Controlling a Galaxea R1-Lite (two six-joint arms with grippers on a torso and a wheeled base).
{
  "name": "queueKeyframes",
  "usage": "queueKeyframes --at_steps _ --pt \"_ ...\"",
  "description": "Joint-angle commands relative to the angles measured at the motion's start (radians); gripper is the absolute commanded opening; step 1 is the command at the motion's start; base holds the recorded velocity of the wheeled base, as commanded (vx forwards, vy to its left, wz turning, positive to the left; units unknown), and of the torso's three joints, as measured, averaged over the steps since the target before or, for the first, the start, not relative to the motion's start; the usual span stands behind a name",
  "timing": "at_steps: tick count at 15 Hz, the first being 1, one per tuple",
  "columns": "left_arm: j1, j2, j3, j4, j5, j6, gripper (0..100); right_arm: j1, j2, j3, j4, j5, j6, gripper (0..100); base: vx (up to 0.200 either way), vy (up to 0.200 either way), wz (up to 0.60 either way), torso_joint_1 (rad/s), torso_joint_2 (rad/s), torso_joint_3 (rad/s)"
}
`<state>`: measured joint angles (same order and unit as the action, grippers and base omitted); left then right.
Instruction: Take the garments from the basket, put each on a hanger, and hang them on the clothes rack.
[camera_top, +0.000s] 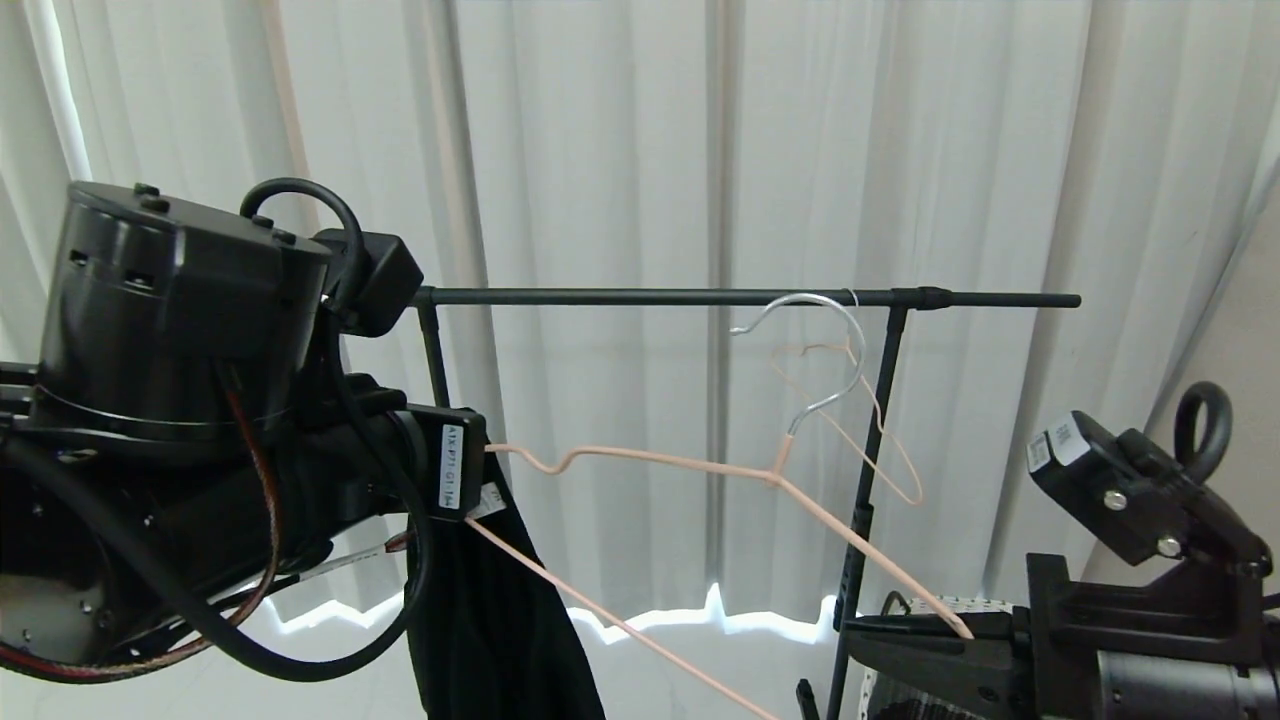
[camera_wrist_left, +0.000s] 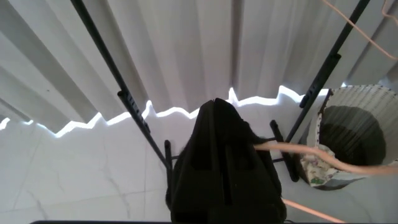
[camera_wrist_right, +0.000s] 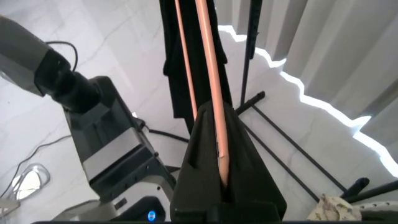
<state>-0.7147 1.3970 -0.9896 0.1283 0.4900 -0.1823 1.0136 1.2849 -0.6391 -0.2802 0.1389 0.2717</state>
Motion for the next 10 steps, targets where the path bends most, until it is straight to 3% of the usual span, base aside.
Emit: queueKeyframes --at_steps 1,7,10 --pt "-0.015 -0.004 0.0 0.001 0.001 -0.014 0 0.0 0.073 -0.01 -0.036 -0.001 0.001 0 0.0 0.0 0.0 0.0 0.0 0.0" --pt "-0.144 -0.01 -0.006 -0.001 0.028 -0.118 0 0.022 0.18 -0.024 -0.131 -0.002 0.001 0 0.0 0.0 0.0 0.0 0.0 0.0" --pt "-0.247 -0.006 -0.049 -0.001 0.027 -0.155 0 0.065 0.229 -0.073 -0.137 -0.009 0.027 0 0.0 0.0 0.0 0.0 0.0 0.0"
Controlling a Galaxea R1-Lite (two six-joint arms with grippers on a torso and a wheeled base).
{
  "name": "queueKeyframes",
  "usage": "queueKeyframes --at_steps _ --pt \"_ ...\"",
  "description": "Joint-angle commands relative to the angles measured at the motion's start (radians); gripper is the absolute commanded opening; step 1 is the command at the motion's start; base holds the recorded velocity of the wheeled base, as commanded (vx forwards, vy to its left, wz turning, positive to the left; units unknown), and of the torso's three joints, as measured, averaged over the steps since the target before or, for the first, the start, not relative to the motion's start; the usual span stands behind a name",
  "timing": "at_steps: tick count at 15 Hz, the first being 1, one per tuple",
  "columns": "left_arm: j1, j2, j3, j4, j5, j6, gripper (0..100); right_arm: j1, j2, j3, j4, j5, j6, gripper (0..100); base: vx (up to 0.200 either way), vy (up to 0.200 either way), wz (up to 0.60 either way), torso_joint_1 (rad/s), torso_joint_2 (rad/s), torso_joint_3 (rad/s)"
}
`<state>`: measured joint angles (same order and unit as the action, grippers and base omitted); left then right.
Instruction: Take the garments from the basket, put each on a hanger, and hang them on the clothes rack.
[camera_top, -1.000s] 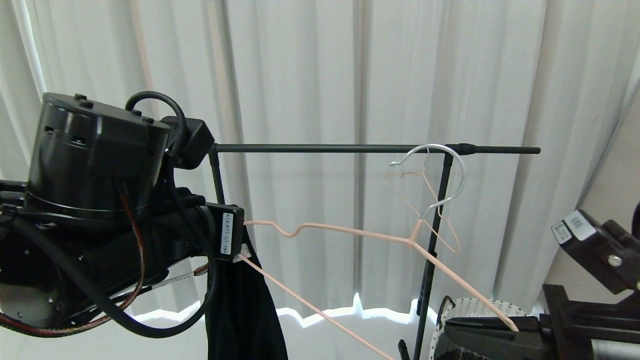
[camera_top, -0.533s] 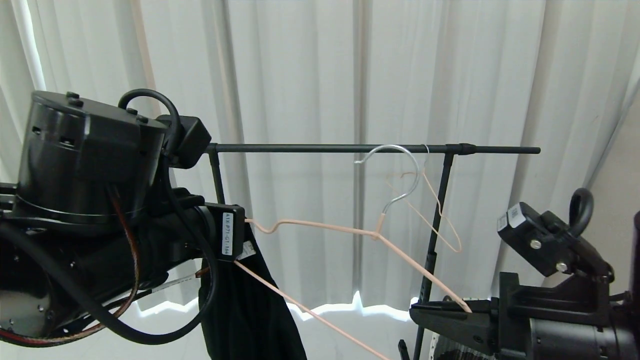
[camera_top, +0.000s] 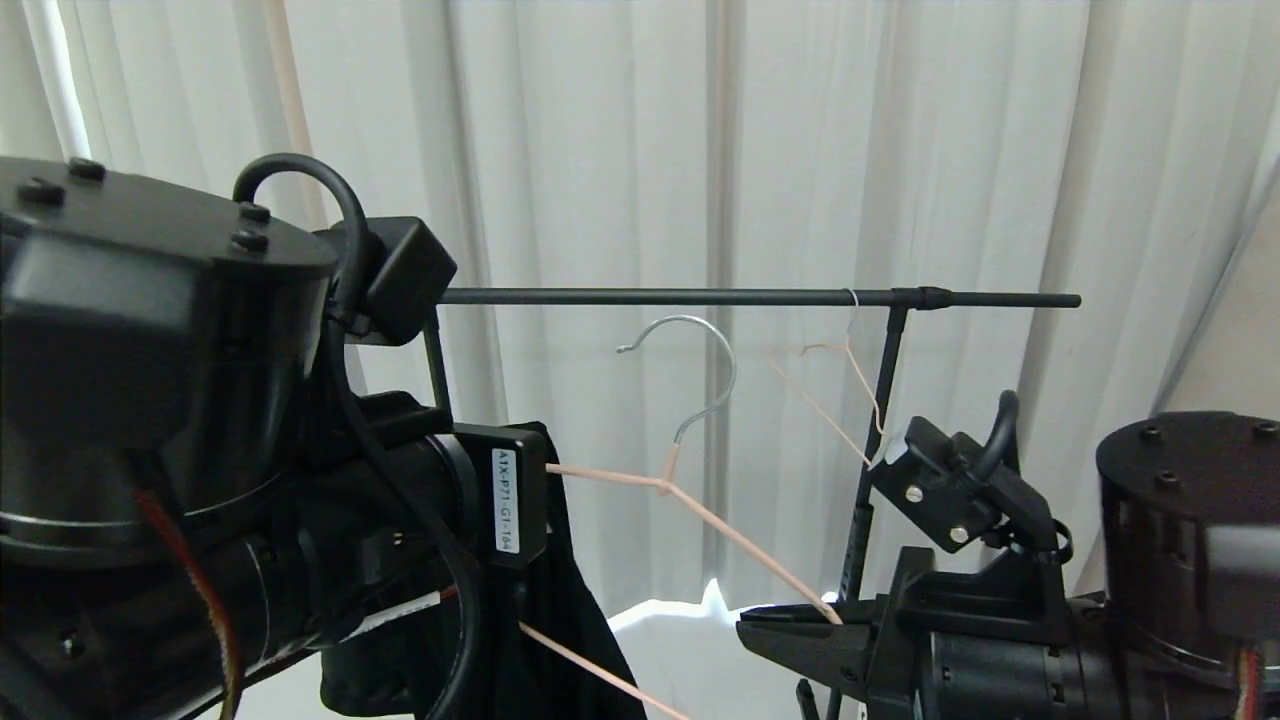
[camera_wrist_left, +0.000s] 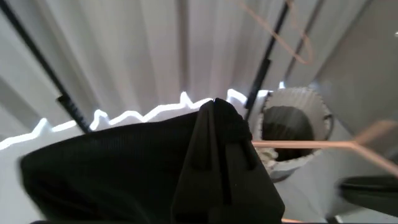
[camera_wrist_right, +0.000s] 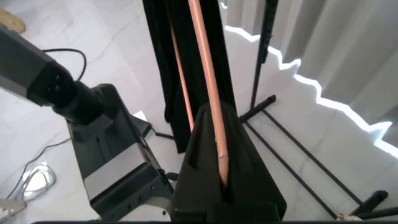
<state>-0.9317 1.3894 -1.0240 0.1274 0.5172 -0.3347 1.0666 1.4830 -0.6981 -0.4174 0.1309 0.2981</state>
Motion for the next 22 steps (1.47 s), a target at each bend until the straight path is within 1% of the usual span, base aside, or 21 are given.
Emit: queueKeyframes --at_steps 1,2,4,8,9,11,15,16,18,20,22 --pt "-0.05 0.003 -0.022 -0.005 0.0 -0.003 0 0.024 0.045 -0.02 -0.007 -0.002 0.001 0 0.0 0.0 0.0 0.0 0.0 0.0" --pt "-0.072 0.005 -0.025 -0.019 0.0 -0.003 0 0.032 0.056 -0.024 -0.02 -0.002 0.003 0 0.0 0.0 0.0 0.0 0.0 0.0" --pt "-0.088 0.003 -0.021 -0.045 0.0 -0.003 0 0.038 0.068 -0.026 -0.04 -0.004 0.003 0 0.0 0.0 0.0 0.0 0.0 0.0" --pt "-0.088 -0.009 -0.019 -0.045 0.001 0.002 0 0.038 0.06 -0.026 -0.043 -0.069 0.041 0 0.0 0.0 0.0 0.0 0.0 0.0" --pt "-0.088 -0.01 -0.021 -0.045 0.001 0.002 100 0.038 0.056 -0.026 -0.043 -0.077 0.042 0 0.0 0.0 0.0 0.0 0.0 0.0" --pt "-0.088 -0.01 -0.021 -0.045 0.003 0.003 100 0.038 0.048 -0.023 -0.044 -0.082 0.042 0 0.0 0.0 0.0 0.0 0.0 0.0" --pt "-0.085 -0.026 -0.014 -0.046 0.023 0.016 100 0.032 0.04 -0.02 -0.063 -0.14 0.042 0 0.0 0.0 0.0 0.0 0.0 0.0" --pt "-0.084 -0.039 0.002 -0.046 0.03 0.019 100 0.023 0.04 -0.017 -0.078 -0.162 0.042 0 0.0 0.0 0.0 0.0 0.0 0.0" --pt "-0.084 -0.058 0.024 -0.045 0.03 0.02 100 0.003 0.04 -0.02 -0.087 -0.166 0.036 0 0.0 0.0 0.0 0.0 0.0 0.0" --pt "-0.085 -0.078 0.047 -0.046 0.03 0.062 100 -0.017 0.042 -0.018 -0.13 -0.166 0.033 0 0.0 0.0 0.0 0.0 0.0 0.0" --pt "-0.087 -0.089 0.061 -0.055 0.029 0.111 100 -0.027 0.042 -0.02 -0.149 -0.171 0.032 0 0.0 0.0 0.0 0.0 0.0 0.0"
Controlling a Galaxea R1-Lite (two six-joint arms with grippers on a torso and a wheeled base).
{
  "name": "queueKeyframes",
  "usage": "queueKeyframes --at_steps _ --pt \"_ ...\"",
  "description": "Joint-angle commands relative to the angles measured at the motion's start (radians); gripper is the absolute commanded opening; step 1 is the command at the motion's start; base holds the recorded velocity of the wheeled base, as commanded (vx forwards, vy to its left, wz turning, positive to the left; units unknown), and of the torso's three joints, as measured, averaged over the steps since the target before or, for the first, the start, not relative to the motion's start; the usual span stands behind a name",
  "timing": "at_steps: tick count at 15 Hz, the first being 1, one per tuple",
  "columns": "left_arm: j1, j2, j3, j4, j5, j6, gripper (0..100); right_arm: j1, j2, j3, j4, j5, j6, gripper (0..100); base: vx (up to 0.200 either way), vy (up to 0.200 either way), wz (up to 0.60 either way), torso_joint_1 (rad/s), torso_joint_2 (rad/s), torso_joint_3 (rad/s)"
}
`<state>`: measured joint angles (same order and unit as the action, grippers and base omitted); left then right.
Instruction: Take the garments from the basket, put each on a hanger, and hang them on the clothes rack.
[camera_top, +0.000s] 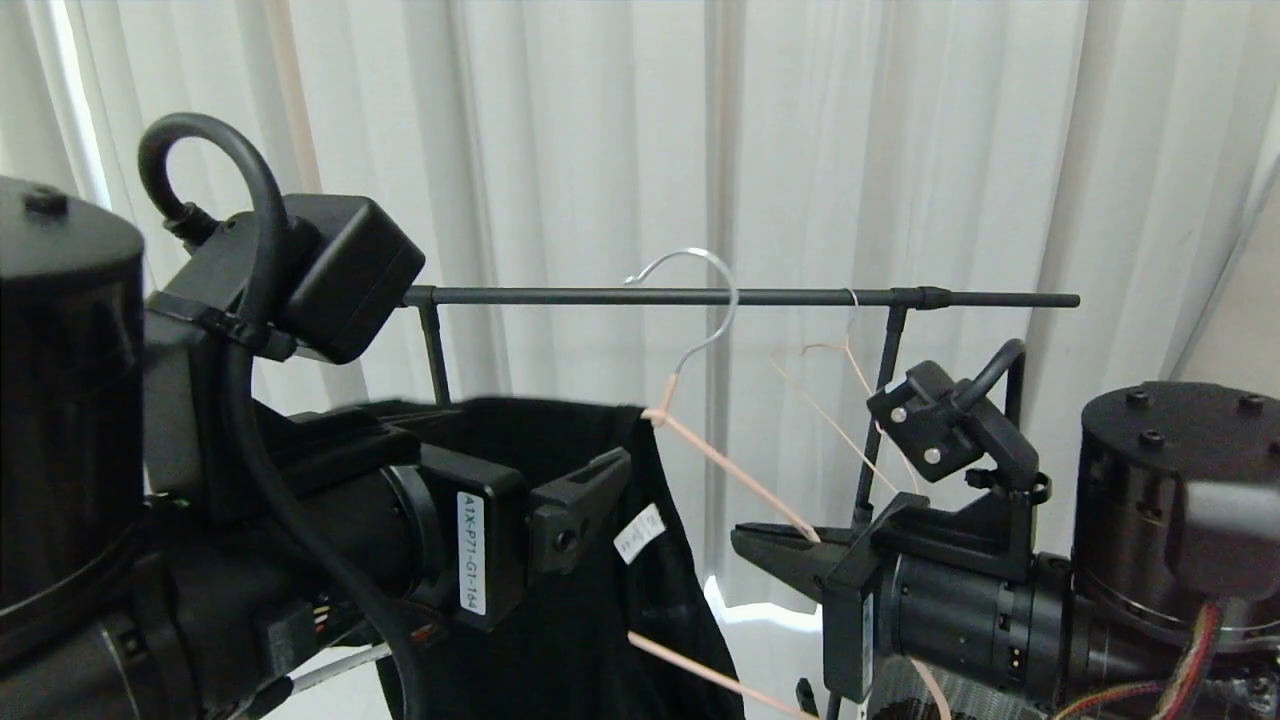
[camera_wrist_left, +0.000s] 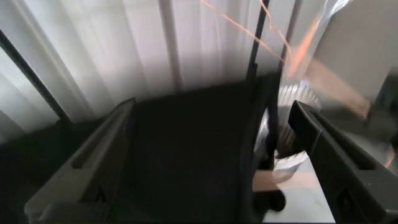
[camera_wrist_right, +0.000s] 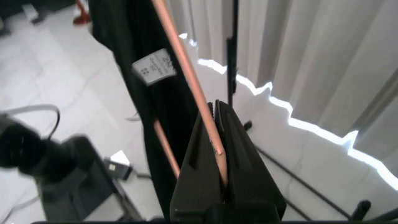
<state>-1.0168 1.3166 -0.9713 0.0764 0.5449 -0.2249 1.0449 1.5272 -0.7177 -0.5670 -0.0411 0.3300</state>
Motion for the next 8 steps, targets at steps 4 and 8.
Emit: queueKeyframes --at_steps 4,8 --pt "-0.002 -0.025 0.037 -0.021 -0.002 0.024 100 -0.019 -0.006 0.003 -0.005 -0.053 -0.025 0 0.0 0.0 0.0 0.0 0.0 0.0" --pt "0.003 -0.143 0.151 -0.047 -0.065 0.084 100 -0.082 -0.059 0.029 -0.004 -0.043 -0.132 0 0.0 0.0 0.0 0.0 0.0 0.0"
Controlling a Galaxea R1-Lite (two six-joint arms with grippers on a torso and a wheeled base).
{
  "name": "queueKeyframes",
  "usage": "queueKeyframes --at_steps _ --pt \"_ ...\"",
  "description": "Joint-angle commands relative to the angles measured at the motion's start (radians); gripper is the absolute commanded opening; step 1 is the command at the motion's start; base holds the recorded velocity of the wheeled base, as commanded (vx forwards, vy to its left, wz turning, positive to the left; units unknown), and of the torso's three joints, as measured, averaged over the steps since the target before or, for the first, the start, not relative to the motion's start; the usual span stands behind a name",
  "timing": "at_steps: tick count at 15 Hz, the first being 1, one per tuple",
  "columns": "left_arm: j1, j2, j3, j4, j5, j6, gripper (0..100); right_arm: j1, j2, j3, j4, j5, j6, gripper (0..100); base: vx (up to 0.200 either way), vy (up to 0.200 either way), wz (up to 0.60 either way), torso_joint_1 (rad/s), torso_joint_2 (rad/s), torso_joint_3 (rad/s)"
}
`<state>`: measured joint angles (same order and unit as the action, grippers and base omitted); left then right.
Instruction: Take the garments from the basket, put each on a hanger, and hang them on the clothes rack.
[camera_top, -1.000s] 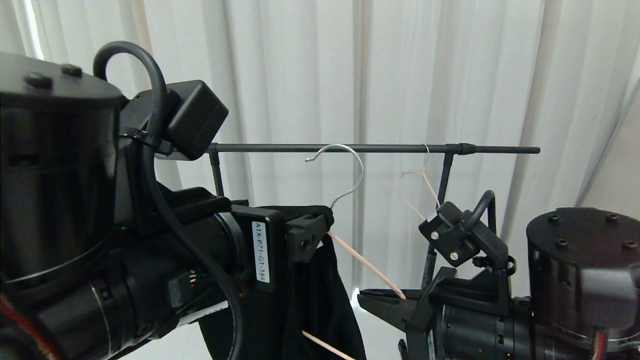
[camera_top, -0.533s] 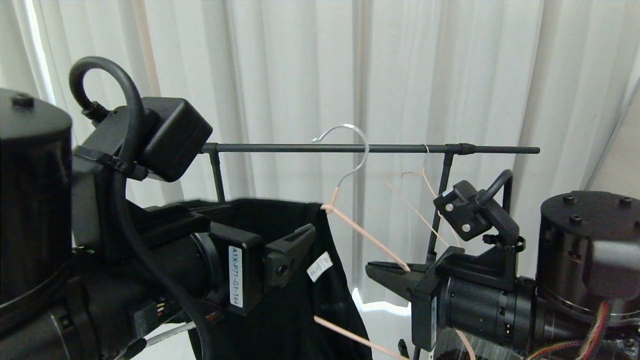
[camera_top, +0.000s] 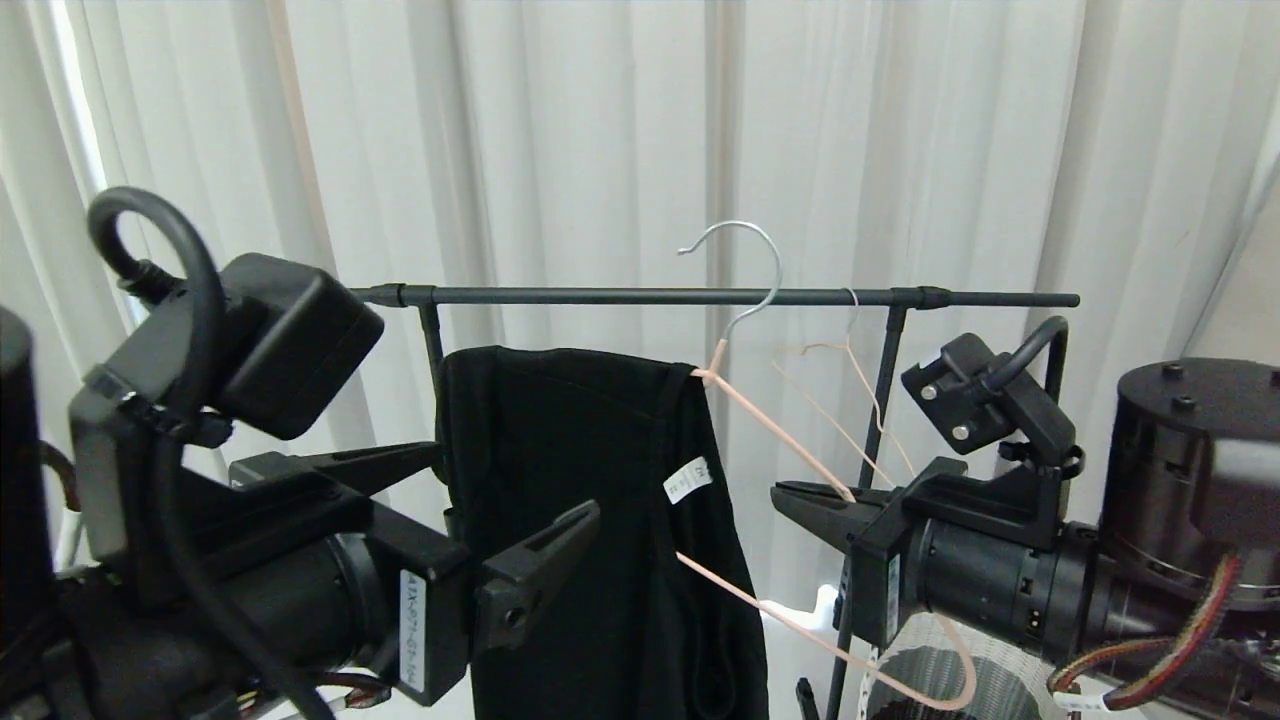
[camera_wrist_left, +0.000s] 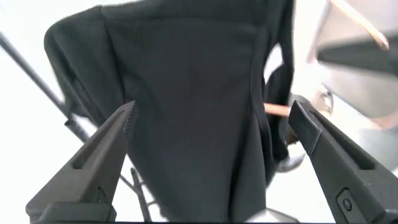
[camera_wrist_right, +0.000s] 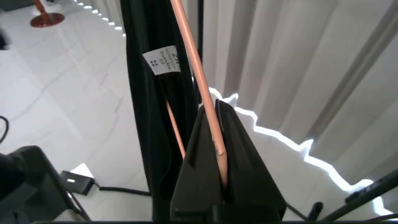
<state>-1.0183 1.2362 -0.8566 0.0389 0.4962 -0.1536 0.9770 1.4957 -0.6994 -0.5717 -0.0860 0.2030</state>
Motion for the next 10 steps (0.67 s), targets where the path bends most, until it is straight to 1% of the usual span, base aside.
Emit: queueKeyframes --at_steps 1,2,3,4,5,6,8,10 --pt "0.03 -0.103 0.057 -0.022 -0.076 0.049 100 -0.017 -0.054 0.032 0.003 0.017 -0.017 0 0.0 0.0 0.0 0.0 0.0 0.0" --pt "0.05 -0.119 0.067 -0.025 -0.108 0.075 100 -0.017 -0.066 0.047 0.003 0.026 -0.027 0 0.0 0.0 0.0 0.0 0.0 0.0" --pt "0.118 -0.158 0.08 -0.025 -0.217 0.155 100 -0.015 -0.101 0.095 0.004 0.052 -0.065 0 0.0 0.0 0.0 0.0 0.0 0.0" --pt "0.162 -0.17 0.083 -0.025 -0.286 0.192 100 -0.014 -0.12 0.124 0.004 0.071 -0.094 0 0.0 0.0 0.0 0.0 0.0 0.0" --pt "0.214 -0.178 0.083 -0.025 -0.386 0.236 100 -0.009 -0.146 0.166 0.004 0.103 -0.128 0 0.0 0.0 0.0 0.0 0.0 0.0" --pt "0.241 -0.181 0.088 -0.025 -0.456 0.273 100 -0.001 -0.163 0.192 0.004 0.124 -0.148 0 0.0 0.0 0.0 0.0 0.0 0.0" --pt "0.259 -0.178 0.103 -0.027 -0.539 0.324 100 0.014 -0.183 0.215 0.004 0.13 -0.155 0 0.0 0.0 0.0 0.0 0.0 0.0" --pt "0.259 -0.179 0.123 -0.027 -0.599 0.328 100 0.038 -0.206 0.241 0.004 0.132 -0.16 0 0.0 0.0 0.0 0.0 0.0 0.0"
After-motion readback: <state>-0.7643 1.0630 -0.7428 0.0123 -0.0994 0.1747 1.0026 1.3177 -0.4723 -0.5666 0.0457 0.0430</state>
